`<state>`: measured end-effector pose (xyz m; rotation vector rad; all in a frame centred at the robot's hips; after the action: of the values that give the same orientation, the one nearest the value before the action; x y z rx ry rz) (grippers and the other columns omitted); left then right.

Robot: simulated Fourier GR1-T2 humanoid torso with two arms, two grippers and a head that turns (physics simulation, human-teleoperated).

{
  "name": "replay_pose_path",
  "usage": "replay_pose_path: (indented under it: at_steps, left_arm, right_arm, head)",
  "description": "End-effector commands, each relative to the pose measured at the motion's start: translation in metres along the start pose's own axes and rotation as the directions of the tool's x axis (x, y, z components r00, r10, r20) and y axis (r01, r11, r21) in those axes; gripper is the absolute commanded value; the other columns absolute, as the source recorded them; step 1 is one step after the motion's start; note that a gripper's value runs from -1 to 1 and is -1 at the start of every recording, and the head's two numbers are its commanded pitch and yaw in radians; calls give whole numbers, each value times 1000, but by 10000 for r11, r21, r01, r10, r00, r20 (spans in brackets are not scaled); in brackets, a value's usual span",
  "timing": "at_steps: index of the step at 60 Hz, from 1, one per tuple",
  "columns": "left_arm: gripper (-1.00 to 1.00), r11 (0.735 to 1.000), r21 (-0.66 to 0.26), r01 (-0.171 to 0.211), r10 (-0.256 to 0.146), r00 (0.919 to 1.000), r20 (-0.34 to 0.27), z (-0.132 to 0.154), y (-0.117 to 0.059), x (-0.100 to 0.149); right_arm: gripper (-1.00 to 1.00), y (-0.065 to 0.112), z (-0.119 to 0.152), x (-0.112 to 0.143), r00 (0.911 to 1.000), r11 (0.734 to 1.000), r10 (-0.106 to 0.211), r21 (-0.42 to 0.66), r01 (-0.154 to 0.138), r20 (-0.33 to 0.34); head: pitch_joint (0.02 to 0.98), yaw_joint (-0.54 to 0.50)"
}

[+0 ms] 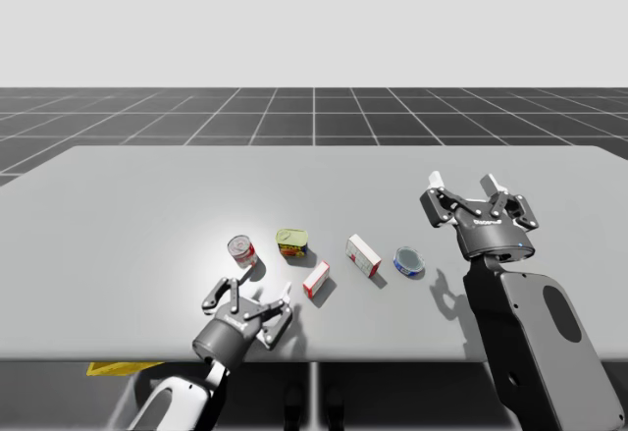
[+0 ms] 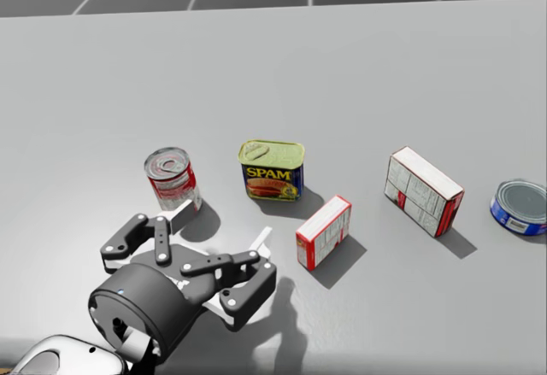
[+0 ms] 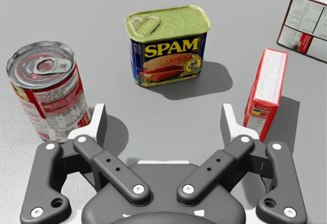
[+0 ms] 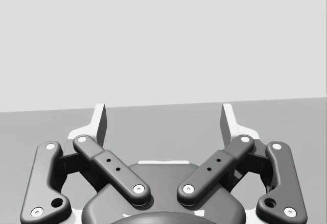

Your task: Pick up the potted meat can and lift it.

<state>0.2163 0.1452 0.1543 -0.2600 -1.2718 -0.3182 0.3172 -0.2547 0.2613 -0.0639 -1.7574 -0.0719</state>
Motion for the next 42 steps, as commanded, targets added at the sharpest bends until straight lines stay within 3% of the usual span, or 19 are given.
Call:
replay_pose_path:
  at_steps: [1,16,25,42]
  left_arm:
    - [-1000,10000,45,50,-49,9997,-225,-18,-8,-3]
    - [-1000,9993,361,20,-2,9987,-514,-43,-15,4]
    - [-1000,9970,708,-302,356,9965,-761,-62,-17,6]
    - [-1000,9952,917,-328,405,9957,-838,-80,-26,9]
  right_arm:
    - [-1000,0,0,0,10000,10000,17,-2,-17,-9]
    - [-1000,-1,-1,0,10000,10000,25,-29,-25,-29]
    - [-1000,-2,-1,0,10000,10000,23,-49,-24,-53]
    - [-1000,-4,-1,1,10000,9999,3,-105,-4,-65]
  head:
    - [808,90]
    - [810,81]
    - [813,77]
    - [816,69]
